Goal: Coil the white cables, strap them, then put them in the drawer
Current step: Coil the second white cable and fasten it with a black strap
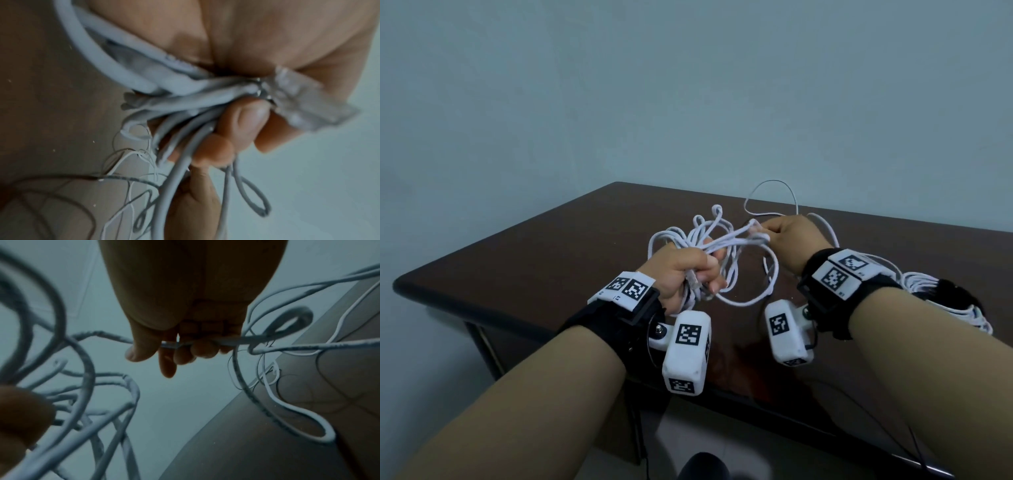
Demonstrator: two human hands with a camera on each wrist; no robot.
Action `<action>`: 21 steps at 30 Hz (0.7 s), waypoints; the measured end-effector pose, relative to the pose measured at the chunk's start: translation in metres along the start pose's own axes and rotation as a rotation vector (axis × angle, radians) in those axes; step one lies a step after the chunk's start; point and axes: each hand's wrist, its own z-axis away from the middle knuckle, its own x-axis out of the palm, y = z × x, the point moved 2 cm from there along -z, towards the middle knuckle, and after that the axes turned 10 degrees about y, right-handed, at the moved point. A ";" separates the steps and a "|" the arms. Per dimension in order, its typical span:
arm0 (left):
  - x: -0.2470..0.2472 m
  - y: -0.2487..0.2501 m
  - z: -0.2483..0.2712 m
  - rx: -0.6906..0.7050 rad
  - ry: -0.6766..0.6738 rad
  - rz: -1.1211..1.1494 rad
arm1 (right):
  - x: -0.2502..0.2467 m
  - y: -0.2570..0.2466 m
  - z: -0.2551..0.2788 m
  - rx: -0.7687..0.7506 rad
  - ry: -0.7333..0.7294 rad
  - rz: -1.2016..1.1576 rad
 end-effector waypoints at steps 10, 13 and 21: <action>-0.007 -0.004 -0.013 0.107 0.159 0.027 | -0.007 -0.007 0.003 0.038 -0.302 -0.092; 0.001 -0.005 -0.010 0.096 0.037 0.046 | 0.002 -0.003 0.002 -0.043 -0.208 0.095; 0.003 0.004 -0.013 -0.068 -0.482 0.324 | 0.026 -0.006 0.011 0.115 -0.543 -0.584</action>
